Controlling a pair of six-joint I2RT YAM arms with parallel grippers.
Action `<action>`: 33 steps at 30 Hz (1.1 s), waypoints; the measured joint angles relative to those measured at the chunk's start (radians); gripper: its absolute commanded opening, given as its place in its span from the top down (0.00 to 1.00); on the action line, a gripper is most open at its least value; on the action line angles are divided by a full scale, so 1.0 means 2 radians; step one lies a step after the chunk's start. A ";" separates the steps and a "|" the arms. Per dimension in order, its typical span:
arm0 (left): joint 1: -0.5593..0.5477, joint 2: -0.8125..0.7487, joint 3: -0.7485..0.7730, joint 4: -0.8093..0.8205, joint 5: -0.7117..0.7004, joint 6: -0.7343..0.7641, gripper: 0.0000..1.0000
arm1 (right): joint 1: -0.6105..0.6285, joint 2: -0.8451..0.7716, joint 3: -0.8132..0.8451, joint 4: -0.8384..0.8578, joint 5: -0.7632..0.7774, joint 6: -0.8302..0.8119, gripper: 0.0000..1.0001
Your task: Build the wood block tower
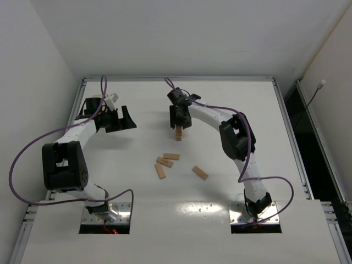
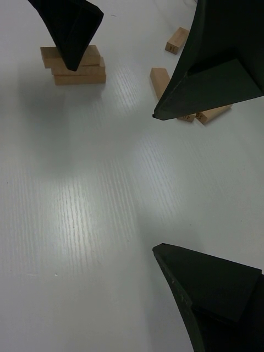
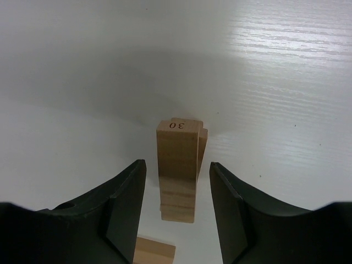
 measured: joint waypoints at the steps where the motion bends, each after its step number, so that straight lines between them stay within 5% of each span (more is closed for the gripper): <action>1: 0.000 0.000 0.000 0.000 0.000 0.000 0.06 | 0.000 0.002 0.002 0.000 0.000 0.000 0.53; 33: 0.000 0.008 0.000 0.001 0.003 0.000 0.06 | 0.000 0.024 0.019 0.006 -0.005 0.003 0.63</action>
